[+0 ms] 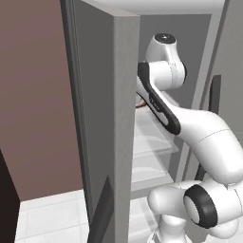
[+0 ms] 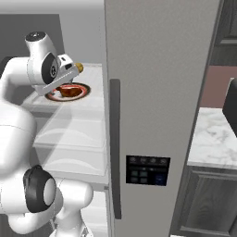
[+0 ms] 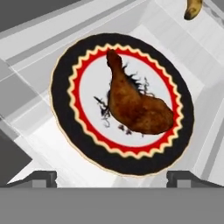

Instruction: Retrieve the chicken drumstick from the fridge and place it on the saucepan with marinade on the stove.

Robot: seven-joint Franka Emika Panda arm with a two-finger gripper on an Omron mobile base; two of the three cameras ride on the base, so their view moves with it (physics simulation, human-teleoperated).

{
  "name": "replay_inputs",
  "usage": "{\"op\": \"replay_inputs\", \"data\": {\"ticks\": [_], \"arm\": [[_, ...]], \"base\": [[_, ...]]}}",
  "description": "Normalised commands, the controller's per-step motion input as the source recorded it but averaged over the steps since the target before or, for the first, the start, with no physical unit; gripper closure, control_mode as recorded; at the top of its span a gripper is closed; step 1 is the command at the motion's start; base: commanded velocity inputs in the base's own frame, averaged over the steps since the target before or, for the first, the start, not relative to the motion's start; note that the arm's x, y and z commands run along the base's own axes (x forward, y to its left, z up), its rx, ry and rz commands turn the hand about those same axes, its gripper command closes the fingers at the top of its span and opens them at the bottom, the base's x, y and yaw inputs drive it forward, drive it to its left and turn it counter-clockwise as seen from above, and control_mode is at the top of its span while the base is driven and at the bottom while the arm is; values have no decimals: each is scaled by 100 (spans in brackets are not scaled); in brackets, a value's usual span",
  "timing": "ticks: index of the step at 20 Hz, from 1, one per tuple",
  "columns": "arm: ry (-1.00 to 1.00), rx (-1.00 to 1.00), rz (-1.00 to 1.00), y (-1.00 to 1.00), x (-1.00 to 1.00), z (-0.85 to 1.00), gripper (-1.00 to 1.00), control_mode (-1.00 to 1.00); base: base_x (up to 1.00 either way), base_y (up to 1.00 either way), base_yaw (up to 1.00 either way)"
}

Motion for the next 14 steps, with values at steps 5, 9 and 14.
{"op": "replay_inputs", "data": {"ticks": [5, 9, 14], "arm": [[6, 0, 0, 18, 32, 0, -100, -100], [9, 0, 0, 34, 26, 0, -100, -100], [4, 0, 0, 29, 29, -9, -100, -100]], "base": [[0, 0, 0], [0, 0, 0], [0, 0, 0]]}}
